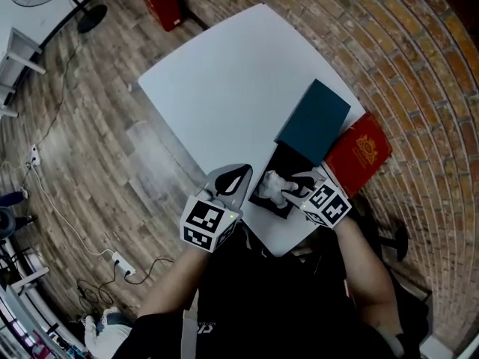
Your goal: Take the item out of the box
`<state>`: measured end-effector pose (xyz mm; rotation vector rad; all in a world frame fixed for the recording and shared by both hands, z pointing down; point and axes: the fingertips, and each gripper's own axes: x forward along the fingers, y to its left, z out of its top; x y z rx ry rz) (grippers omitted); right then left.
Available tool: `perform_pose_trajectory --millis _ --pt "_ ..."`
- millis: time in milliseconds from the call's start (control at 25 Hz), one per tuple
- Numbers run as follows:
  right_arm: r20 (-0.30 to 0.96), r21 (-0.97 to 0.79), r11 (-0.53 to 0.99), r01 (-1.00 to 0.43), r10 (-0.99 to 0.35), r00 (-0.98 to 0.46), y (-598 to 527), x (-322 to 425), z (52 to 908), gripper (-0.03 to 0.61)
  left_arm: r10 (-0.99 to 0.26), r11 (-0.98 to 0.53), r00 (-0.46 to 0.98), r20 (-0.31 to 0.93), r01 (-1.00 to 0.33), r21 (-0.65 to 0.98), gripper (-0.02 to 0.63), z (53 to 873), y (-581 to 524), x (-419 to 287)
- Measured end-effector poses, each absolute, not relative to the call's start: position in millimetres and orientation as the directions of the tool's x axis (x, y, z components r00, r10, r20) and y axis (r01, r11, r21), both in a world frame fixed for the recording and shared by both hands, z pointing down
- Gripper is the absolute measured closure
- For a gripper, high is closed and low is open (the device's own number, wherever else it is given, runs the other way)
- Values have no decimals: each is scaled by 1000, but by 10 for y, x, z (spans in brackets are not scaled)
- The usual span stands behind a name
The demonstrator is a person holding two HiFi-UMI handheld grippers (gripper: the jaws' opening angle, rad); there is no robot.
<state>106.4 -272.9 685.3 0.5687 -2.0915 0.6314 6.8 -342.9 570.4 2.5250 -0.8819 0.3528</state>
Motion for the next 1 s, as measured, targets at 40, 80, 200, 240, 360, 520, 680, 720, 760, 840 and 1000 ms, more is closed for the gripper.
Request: perform_pose_trajectory --millis 40,80,200,240,360,520,680,720,760,840,1000 --pt "845 -226 777 -588 -143 -515 -2717 1064 6910 408 -528 -698 762 373 -641 320 615 5725 -3442 50" --pt "859 -221 783 -582 -126 -496 -2709 1072 6970 407 -531 -696 761 373 -643 321 615 5737 -3452 32" --pt "894 -205 798 -566 -83 -440 -2683 1117 7111 405 -540 -690 758 366 -647 325 615 5720 -3457 1" --pt "904 -200 806 -557 -67 -423 -2676 1131 7138 405 -544 -689 758 360 -649 323 615 5703 -3459 -6" --pt "926 -190 831 -523 -26 -378 -2650 1125 7194 403 -552 -687 757 349 -650 324 614 5671 -3433 -44" --pt "944 -187 850 -492 17 -329 -2596 1049 7228 403 -562 -673 748 353 -661 330 615 5659 -3389 -130" --pt "958 -169 880 -445 41 -283 -2562 1015 7325 405 -578 -662 738 349 -674 329 614 5591 -3344 -210" --pt "961 -168 883 -438 47 -273 -2557 1011 7352 403 -583 -659 735 347 -677 328 614 5571 -3335 -234" --pt "963 -170 884 -436 54 -265 -2553 1009 7367 403 -588 -655 732 345 -681 327 615 5551 -3328 -259" --pt "963 -176 883 -435 63 -261 -2554 994 7384 403 -593 -646 729 341 -684 340 615 5519 -3302 -296" --pt "959 -183 896 -404 74 -272 -2547 945 7415 435 -605 -622 715 351 -700 352 614 5527 -3276 -413"
